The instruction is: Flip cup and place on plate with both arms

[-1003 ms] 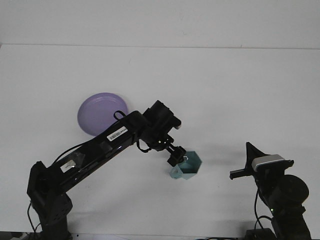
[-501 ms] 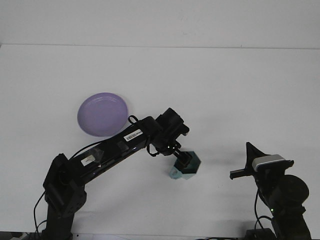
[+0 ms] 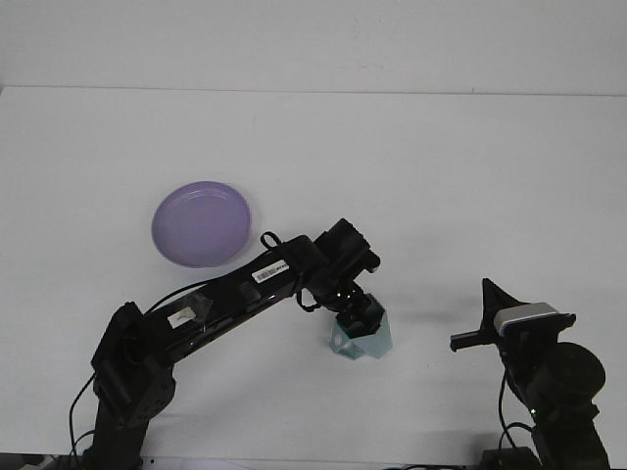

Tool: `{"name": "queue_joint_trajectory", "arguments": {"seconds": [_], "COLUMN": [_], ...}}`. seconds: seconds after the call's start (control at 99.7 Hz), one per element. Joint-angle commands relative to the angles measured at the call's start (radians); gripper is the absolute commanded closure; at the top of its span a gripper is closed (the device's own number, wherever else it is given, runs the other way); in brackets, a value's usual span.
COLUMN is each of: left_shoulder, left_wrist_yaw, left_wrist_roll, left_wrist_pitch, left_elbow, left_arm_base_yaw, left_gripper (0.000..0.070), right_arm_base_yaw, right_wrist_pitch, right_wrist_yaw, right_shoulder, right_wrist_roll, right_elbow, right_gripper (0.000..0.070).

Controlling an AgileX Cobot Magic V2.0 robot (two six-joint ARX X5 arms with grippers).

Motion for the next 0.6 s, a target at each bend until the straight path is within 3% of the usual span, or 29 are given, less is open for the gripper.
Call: {"name": "queue_joint_trajectory", "arguments": {"seconds": [0.0, 0.401, 0.592], "left_shoulder": [0.023, 0.021, -0.033], "left_wrist_yaw": [-0.003, -0.146, -0.153], "left_wrist_roll": [0.005, 0.104, 0.105], "left_wrist_pitch": [-0.033, -0.465, -0.494], "left_elbow": [0.057, 0.396, 0.435], "left_arm_base_yaw": [-0.004, 0.207, 0.377], "left_gripper": [0.0688, 0.0688, 0.0688], "right_arm_base_yaw": [0.001, 0.001, 0.001], "right_wrist_pitch": [0.007, 0.007, 0.007], "right_wrist_yaw": [0.000, 0.000, 0.000], "right_shoulder": [0.000, 0.000, 0.000], "right_wrist_roll": [0.014, 0.014, 0.014], "right_elbow": [0.002, 0.002, 0.002], "right_gripper": [0.0700, 0.0700, 0.0700]}}
